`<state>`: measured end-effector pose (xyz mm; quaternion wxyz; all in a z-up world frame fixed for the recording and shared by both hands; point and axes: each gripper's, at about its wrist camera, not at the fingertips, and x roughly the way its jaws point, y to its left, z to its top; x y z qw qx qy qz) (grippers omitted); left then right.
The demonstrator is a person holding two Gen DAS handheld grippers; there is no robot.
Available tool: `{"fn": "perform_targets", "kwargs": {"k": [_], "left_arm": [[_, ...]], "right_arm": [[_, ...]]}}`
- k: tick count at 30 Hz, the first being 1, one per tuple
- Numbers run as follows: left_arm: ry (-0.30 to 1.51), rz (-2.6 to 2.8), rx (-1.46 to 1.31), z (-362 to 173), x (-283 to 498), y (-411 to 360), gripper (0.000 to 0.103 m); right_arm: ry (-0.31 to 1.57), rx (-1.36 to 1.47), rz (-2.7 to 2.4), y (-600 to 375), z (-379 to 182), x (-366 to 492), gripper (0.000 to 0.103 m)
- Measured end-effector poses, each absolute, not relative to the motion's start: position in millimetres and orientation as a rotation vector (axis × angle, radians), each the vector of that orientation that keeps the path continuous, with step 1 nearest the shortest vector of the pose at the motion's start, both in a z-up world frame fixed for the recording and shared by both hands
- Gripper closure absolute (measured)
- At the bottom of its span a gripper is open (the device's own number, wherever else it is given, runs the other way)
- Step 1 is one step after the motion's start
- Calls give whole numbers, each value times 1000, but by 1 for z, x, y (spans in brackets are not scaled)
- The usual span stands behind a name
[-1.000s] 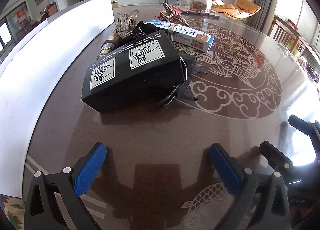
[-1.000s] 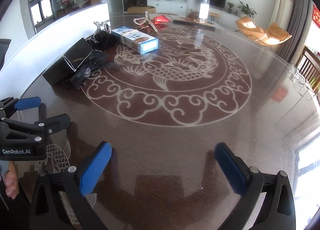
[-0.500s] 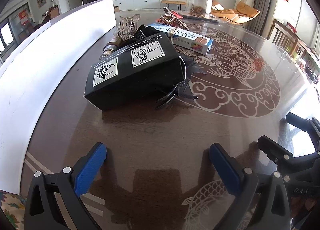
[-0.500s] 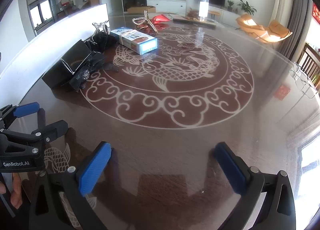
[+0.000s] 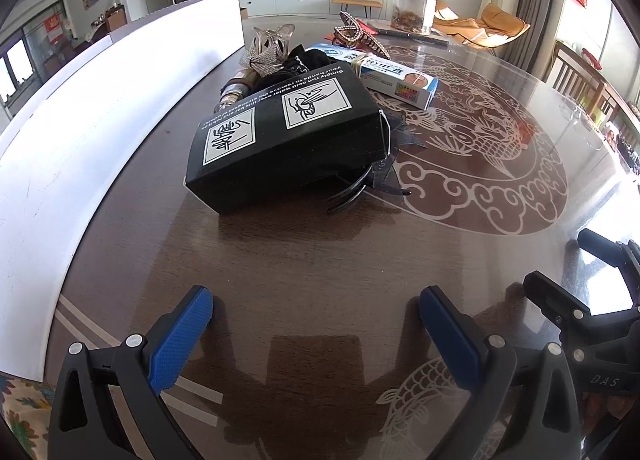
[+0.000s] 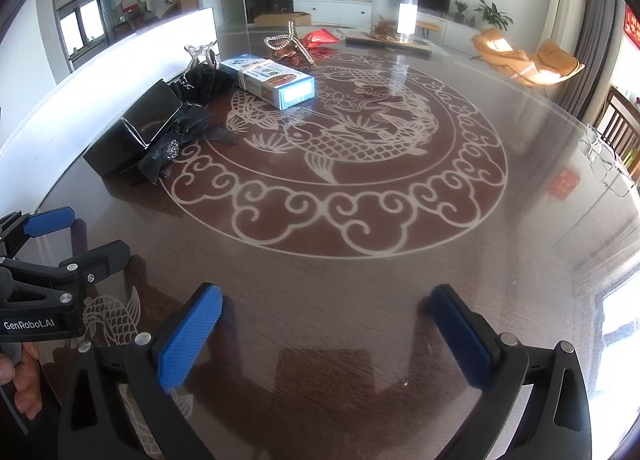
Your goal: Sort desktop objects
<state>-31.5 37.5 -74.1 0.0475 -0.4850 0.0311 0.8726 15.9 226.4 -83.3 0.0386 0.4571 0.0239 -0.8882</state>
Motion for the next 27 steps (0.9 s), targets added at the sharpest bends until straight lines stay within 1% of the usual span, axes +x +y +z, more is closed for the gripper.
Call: {"fn": "perform_targets", "kwargs": {"k": [20,27], "left_arm": [[28,2740,-1524,-75,-36,22,0],[12,2751,-1464,-69,-32,22,0]], "right_arm": [[74,1402,-2725,227,-84,15,0],[74,1402,-2725,226,-83,15,0]]}}
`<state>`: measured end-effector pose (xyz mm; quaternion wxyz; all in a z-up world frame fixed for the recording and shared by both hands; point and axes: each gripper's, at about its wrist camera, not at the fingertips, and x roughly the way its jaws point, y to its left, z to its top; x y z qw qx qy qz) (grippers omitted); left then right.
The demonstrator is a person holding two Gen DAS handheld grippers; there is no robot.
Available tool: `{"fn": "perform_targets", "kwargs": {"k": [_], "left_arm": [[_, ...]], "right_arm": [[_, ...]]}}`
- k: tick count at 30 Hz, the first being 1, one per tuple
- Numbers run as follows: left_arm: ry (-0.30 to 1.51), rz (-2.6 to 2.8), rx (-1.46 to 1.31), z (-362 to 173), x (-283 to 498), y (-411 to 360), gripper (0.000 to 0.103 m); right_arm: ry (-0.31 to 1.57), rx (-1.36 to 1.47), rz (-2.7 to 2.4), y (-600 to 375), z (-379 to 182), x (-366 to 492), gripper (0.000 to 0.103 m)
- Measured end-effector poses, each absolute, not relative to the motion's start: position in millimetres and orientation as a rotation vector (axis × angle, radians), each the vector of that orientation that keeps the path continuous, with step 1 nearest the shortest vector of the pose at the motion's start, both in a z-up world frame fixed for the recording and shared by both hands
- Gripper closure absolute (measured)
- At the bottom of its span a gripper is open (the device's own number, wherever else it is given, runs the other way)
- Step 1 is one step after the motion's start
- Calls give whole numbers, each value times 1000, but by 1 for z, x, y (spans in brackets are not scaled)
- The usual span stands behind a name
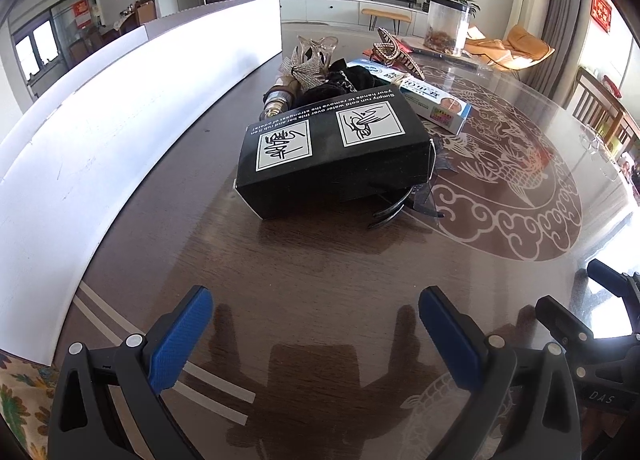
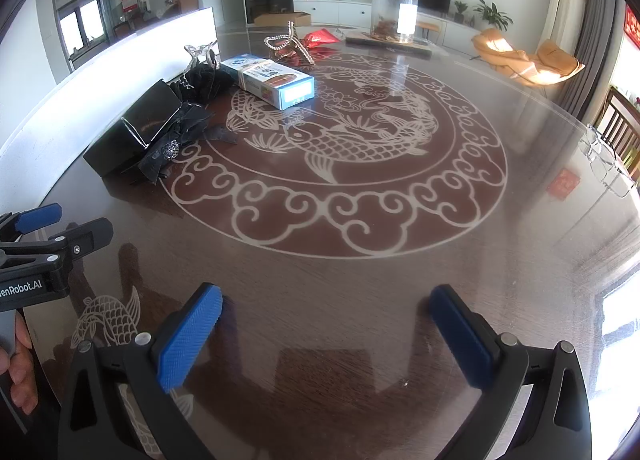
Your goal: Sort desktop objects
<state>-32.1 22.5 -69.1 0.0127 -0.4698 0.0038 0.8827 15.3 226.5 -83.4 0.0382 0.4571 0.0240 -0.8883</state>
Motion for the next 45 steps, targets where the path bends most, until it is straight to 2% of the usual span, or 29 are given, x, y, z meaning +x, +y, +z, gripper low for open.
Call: {"fn": "perform_targets", "kwargs": {"k": [16,23,27,33,38,42,43,44,45], "left_arm": [[-108,2781,-1366,-56,-25,10,0],[-297,2781,-1359,-55,-26,-12,0],[-344,2797,-1311,-49,-22,-17,0],[-371,2821,-1274,-45,-21,-20,0],[-362,2816,-1293,-48,-23,-19,0],[-339,2819,-1299,-48,-22,-17,0],[-335,2819,-1302,-48,-22,-17,0],[-334,2820,-1305,-49,-22,-17,0],[-335,2821,-1307,-49,-22,-18,0]], "right_arm": [[74,1402,-2725,227,-84,15,0],[74,1402,-2725,226,-83,15,0],[81,1406,-2713,226,-83,13,0],[173,1304,-2653,208,-66,-18,0],[99,1252,-2717,195,-44,-68,0],[201,1226,-2695,165,-39,-97,0],[231,1206,-2667,154,-38,-100,1],[253,1180,-2618,143,-37,-101,6],[261,1149,-2545,132,-35,-99,17]]}}
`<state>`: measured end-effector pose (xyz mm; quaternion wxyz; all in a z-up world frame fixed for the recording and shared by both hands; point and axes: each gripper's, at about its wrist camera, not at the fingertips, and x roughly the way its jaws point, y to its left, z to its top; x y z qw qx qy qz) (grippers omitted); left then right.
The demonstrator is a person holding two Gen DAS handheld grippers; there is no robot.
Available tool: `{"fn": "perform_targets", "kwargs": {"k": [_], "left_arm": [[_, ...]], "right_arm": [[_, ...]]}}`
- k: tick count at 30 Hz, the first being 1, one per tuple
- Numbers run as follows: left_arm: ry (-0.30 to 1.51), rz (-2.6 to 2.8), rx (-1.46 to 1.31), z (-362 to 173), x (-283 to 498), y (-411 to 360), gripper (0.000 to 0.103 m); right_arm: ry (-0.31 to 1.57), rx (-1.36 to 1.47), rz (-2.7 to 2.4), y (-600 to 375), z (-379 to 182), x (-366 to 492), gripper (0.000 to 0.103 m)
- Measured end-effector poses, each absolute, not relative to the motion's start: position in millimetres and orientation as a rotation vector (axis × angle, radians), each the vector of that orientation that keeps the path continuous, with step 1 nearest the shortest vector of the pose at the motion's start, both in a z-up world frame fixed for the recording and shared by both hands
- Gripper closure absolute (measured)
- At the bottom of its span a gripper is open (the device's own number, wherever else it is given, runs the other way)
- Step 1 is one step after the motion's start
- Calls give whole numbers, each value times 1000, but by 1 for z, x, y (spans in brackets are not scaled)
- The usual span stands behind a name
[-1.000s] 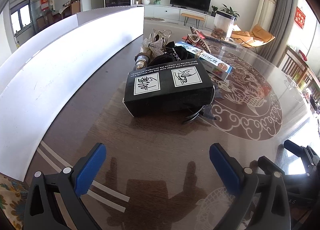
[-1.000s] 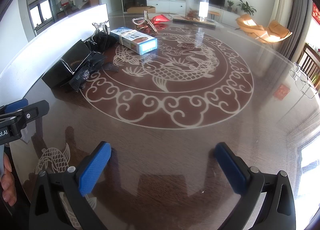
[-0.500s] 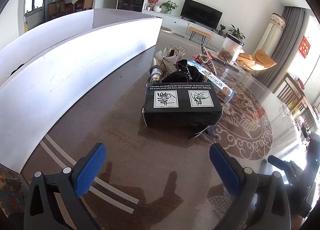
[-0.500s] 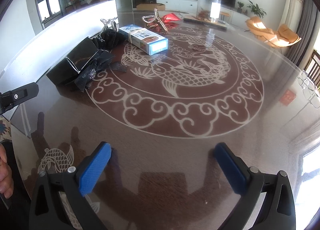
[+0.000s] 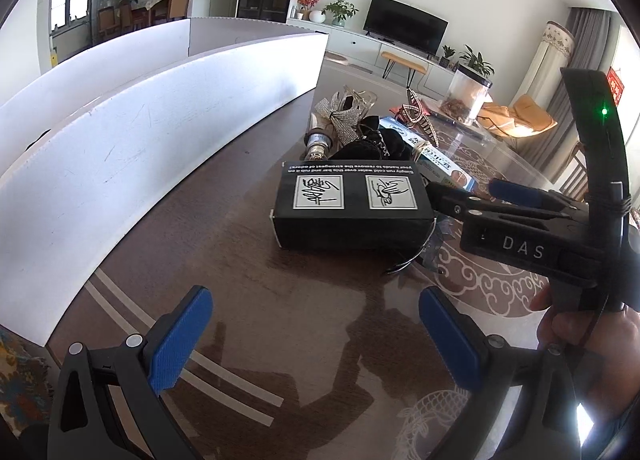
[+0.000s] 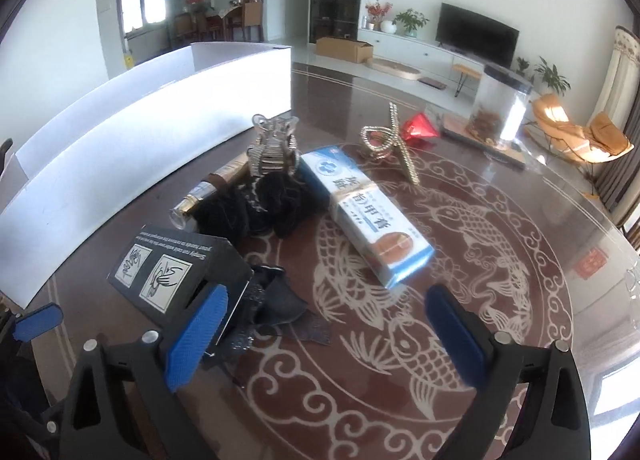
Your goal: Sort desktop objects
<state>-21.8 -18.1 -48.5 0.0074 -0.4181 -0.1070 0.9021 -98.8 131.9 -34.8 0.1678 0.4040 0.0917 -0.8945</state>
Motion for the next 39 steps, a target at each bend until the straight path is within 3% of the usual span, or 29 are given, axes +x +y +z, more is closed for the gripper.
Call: {"fn": "perform_targets", "kwargs": {"k": [3,12,25,28,32,33,39], "left_arm": [[-361,2825,-1294,-47,-20,-22,0],[-375,2830,-1312,-50,-23,-21,0],[-428,2982,-1214,-34,-14,-42,0],[-440,2973,-1229,-35,-16,-44,0],[-466,2966,-1226,-36,-16,-46,0],[-472,2961,-1231,-36,-17,-46,0],[-503,2947,-1236,-38,-16,-49,0]], "right_arm": [[191,1058,-2273,120,-27,-88,22],[193,1197,-2340,140,-54,-89,17],[351,1203,-2330,107,-85,-103,7],[336,1189,-2352,110,-83,-100,19],[343,1170,-2346,112,-78,-95,56],[347,1175,-2345,113,-77,-94,60],[336,1183,-2383,125,-76,-81,62]]}}
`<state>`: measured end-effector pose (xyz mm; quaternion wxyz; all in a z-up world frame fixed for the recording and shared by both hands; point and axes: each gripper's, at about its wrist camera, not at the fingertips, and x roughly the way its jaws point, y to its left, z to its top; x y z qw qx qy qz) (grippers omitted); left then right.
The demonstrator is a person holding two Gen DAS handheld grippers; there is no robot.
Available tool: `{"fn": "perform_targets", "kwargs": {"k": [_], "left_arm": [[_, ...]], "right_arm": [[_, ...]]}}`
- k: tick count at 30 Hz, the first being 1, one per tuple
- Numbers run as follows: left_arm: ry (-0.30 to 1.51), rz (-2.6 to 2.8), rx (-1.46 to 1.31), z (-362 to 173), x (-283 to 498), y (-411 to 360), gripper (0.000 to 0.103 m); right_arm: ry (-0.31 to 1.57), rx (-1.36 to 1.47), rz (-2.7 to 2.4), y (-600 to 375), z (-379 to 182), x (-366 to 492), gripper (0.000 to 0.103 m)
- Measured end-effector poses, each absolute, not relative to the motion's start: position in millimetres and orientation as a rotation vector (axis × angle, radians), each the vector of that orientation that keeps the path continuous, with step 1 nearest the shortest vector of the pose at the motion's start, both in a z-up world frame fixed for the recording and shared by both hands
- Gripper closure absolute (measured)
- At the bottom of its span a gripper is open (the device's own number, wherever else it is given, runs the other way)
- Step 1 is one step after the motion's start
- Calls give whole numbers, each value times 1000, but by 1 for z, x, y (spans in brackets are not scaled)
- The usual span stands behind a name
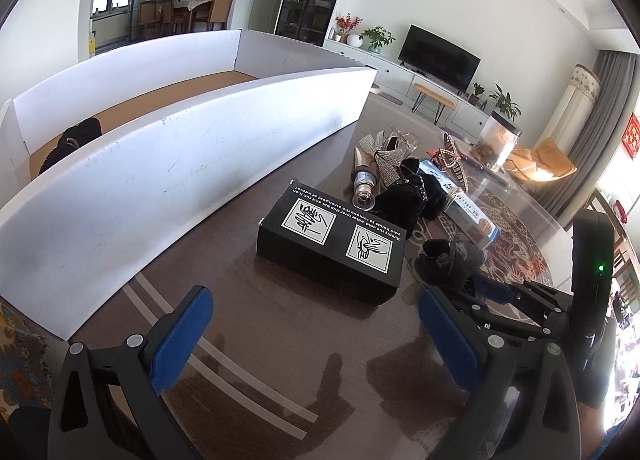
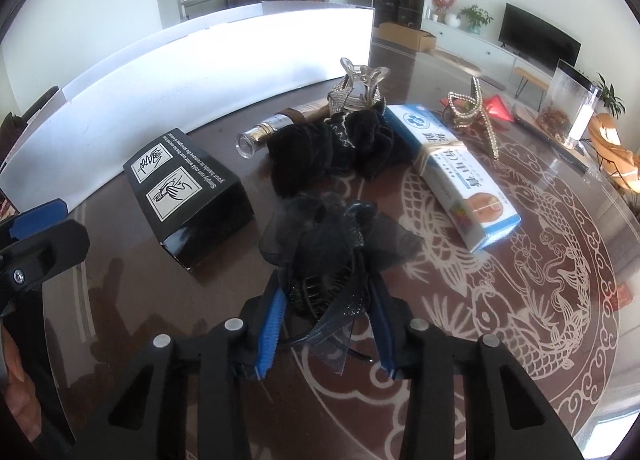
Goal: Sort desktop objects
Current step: 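Grasp the black mesh hair accessory with the right tool and lift it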
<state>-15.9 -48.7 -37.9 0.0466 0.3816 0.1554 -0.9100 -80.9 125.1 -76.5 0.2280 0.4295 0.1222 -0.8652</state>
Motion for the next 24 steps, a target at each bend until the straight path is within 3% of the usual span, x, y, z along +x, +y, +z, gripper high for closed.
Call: {"fn": "perform_targets", "kwargs": {"k": [19,22,24], "left_arm": [[506,-2781,1191,-41,-17,-48,0],[515,-2782,1189,-41,-17,-49,0],[524,-2780,1193,-42,-17,-50,0]], "right_arm": [[217,1221,-2549,209,-76,3,60],[226,1221,-2544,207,-76,7,49],[253,1230,-2533,203,-78,7,25]]}}
